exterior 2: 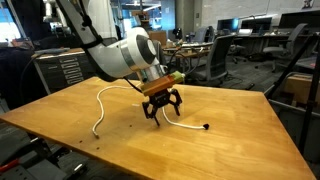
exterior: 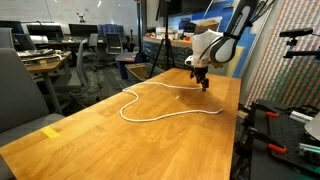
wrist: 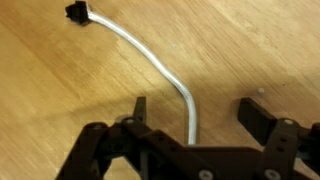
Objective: Form a loose knot using the white rope
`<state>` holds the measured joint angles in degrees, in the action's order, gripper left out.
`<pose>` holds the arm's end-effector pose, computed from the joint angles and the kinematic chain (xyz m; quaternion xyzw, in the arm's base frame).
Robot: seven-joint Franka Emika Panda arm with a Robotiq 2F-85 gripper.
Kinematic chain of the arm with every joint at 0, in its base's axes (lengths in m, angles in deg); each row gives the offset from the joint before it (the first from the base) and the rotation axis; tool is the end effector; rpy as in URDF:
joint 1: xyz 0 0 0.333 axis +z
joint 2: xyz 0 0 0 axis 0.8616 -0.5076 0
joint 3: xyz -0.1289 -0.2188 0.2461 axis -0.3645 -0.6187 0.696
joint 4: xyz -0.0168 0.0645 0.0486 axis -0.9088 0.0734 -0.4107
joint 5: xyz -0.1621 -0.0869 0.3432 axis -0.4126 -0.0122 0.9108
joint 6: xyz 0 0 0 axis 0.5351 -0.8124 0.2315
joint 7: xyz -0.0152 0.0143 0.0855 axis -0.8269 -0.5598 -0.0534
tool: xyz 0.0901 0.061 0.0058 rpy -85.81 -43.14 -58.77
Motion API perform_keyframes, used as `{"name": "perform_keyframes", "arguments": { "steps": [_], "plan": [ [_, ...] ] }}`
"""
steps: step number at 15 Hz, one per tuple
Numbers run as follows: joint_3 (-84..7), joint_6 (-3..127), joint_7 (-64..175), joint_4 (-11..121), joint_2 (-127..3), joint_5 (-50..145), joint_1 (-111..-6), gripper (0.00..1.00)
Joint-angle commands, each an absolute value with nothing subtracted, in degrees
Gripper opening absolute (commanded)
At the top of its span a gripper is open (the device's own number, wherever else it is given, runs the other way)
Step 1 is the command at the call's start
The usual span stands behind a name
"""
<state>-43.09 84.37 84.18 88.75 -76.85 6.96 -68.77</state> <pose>0.5353 -0.1425 0.1620 0.8993 0.3995 -0.0740 0.1622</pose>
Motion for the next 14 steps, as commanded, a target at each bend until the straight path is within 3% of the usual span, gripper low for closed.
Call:
{"name": "perform_keyframes", "arguments": {
  "steps": [1, 8, 12, 14],
  "plan": [
    [-43.0, 82.6, 85.3, 83.9, -80.5, 7.5, -69.1, 0.61],
    [-37.5, 69.5, 96.2, 81.0, -78.4, 18.7, -74.0, 0.07],
    [-33.1, 52.0, 113.3, 75.5, -75.4, 34.7, -77.4, 0.00],
    [-34.0, 44.8, 116.5, 72.4, -73.8, 38.2, -76.6, 0.05]
  ]
}}
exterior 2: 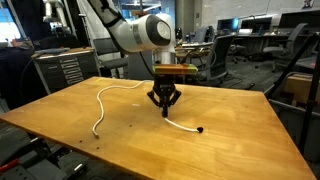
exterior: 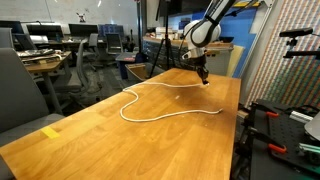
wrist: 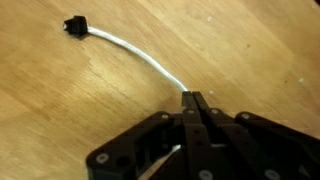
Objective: Form a loose knot using the white rope
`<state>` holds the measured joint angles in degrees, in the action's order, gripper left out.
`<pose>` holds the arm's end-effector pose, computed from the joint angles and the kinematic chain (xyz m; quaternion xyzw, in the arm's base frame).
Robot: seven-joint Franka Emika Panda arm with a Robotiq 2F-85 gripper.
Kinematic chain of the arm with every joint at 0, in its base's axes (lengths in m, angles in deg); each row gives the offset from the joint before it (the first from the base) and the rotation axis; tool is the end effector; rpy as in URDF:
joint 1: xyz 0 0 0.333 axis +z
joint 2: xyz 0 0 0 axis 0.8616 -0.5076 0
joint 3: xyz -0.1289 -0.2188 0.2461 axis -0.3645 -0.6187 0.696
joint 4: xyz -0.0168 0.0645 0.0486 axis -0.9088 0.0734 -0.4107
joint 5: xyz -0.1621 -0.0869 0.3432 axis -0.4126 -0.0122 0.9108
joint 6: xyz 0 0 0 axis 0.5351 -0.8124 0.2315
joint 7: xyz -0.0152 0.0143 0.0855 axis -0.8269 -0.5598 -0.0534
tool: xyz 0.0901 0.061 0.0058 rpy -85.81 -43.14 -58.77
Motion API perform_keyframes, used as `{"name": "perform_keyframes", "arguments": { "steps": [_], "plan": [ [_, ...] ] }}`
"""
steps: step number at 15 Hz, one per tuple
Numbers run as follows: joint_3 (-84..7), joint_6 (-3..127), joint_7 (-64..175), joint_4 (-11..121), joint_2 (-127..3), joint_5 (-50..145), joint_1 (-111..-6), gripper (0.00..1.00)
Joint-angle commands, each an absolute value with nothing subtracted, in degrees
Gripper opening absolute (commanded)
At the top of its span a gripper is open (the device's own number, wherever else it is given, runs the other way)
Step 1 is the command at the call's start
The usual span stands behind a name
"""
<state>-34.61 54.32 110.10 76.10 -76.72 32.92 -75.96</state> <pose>0.5656 -0.1749 0.2026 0.9041 0.3859 -0.1835 0.0038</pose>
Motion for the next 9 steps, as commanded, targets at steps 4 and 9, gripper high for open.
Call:
{"name": "perform_keyframes", "arguments": {
  "steps": [4, 9],
  "plan": [
    [-35.2, 41.2, 117.9, 70.9, -70.7, 40.2, -75.2, 0.04],
    [-32.7, 40.0, 125.0, 79.0, -57.5, 44.6, -72.5, 0.01]
  ]
}}
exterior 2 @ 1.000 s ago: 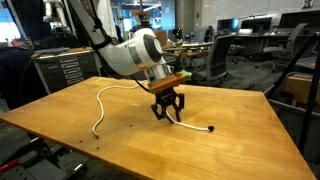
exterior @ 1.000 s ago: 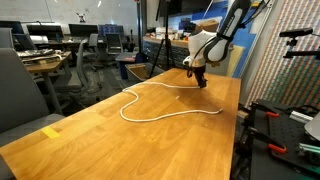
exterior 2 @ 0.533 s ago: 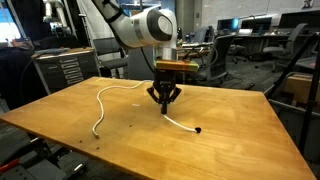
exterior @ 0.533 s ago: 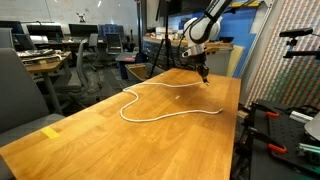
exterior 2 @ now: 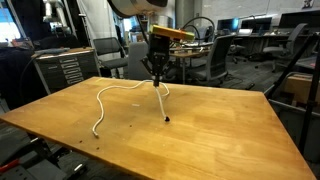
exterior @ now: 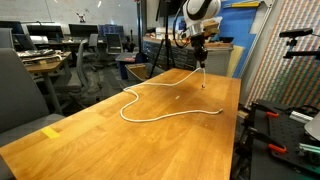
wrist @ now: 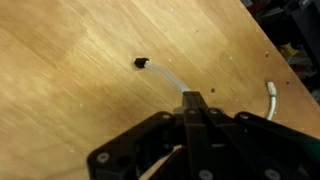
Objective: Form a loose knot using the white rope
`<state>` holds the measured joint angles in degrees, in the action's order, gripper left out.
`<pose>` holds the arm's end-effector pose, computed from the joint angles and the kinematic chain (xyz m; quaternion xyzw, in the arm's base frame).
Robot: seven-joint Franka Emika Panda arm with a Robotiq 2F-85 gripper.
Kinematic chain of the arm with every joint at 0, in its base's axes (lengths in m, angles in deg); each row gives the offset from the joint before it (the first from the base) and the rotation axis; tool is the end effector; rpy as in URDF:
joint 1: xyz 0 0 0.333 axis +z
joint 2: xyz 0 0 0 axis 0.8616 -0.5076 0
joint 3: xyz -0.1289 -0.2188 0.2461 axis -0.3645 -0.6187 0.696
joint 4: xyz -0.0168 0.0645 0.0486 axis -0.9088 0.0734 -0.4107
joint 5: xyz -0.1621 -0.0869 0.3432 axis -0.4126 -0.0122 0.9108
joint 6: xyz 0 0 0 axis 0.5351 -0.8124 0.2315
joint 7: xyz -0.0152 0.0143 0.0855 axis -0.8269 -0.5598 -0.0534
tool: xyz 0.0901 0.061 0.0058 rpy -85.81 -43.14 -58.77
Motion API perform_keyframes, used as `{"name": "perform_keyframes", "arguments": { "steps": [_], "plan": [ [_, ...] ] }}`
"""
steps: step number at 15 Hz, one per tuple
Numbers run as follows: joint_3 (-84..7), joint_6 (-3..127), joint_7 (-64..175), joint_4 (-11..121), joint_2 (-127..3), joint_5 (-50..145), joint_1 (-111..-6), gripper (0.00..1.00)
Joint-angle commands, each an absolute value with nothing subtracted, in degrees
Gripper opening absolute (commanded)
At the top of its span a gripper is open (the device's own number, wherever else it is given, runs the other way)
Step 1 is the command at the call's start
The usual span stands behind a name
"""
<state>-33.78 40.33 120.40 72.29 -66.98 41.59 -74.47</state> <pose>0.5758 -0.1530 0.3154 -0.8901 -0.4238 0.1611 0.0468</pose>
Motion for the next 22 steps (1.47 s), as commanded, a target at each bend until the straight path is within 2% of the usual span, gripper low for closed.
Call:
{"name": "perform_keyframes", "arguments": {
  "steps": [1, 10, 14, 15, 16, 18, 19, 20, 21, 22],
  "plan": [
    [-32.2, 39.9, 126.2, 80.7, -55.0, 45.5, -71.3, 0.01],
    [-26.4, 28.2, 123.2, 89.2, -40.1, 60.8, -55.0, 0.01],
    [-22.4, 30.1, 115.4, 89.2, -44.1, 70.0, -48.2, 0.01],
    [-21.9, 31.5, 113.8, 89.4, -45.8, 70.8, -47.3, 0.27],
    [-21.5, 33.4, 112.1, 89.9, -46.8, 71.1, -46.7, 0.27],
    [-21.9, 37.9, 110.7, 91.9, -48.1, 70.3, -46.9, 0.41],
    [-21.3, 34.8, 111.8, 90.7, -47.1, 69.6, -46.4, 0.23],
    [-21.4, 36.3, 111.5, 91.3, -48.2, 69.6, -46.6, 0.32],
    [-21.5, 37.0, 111.4, 91.5, -48.9, 69.6, -46.9, 0.64],
    [-22.1, 37.8, 110.6, 92.6, -48.0, 68.2, -47.6, 0.66]
  ]
}}
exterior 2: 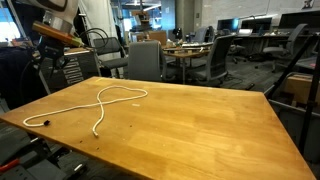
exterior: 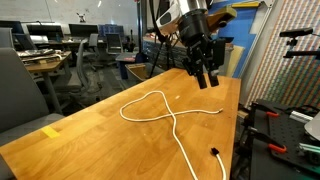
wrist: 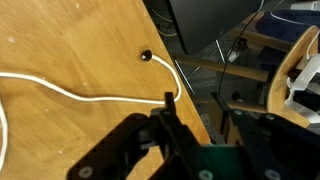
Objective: Form a loose knot using the white rope
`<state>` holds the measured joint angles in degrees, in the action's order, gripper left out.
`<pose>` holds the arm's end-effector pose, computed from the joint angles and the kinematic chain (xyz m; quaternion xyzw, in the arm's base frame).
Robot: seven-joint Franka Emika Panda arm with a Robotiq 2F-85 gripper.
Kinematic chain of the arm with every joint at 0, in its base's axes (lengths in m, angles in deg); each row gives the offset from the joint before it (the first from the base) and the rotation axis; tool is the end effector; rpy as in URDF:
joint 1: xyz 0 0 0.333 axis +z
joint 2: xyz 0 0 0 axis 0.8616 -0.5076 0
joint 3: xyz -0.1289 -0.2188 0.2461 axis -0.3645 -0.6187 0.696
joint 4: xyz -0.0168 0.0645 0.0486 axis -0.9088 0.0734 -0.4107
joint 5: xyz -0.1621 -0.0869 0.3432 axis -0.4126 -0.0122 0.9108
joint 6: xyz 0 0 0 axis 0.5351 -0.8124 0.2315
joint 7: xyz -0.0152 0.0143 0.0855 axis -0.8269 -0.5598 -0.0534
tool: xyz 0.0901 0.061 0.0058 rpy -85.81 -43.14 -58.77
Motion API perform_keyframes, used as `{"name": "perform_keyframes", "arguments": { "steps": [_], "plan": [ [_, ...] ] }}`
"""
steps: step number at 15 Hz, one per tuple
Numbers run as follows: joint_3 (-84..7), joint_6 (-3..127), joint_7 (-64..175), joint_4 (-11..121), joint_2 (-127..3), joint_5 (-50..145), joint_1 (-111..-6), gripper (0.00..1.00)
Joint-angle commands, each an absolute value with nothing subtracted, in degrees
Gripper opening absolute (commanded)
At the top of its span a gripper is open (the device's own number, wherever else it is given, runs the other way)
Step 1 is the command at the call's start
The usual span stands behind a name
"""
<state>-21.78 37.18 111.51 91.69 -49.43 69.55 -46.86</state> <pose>0.4222 0.2299 0.3519 -0.8085 -0.5335 0.1589 0.1908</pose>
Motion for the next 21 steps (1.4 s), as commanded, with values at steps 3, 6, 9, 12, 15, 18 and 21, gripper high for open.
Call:
{"name": "perform_keyframes", "arguments": {
  "steps": [3, 6, 9, 12, 15, 18, 21],
  "plan": [
    [-24.3, 42.1, 104.9, 96.7, -46.9, 58.4, -49.1, 0.82],
    [-26.3, 50.9, 98.4, 102.4, -48.1, 52.7, -50.8, 1.00],
    [-28.1, 60.8, 93.9, 108.6, -47.5, 53.1, -52.9, 1.00],
    [-27.9, 59.3, 95.3, 107.0, -49.8, 53.1, -53.5, 1.00],
    [-27.8, 60.4, 92.7, 106.5, -52.1, 50.2, -53.2, 1.00],
    [-27.5, 61.0, 90.0, 105.6, -57.8, 46.6, -52.8, 1.00],
    [-27.6, 64.8, 87.9, 105.0, -62.3, 45.6, -53.8, 1.00]
  ]
}}
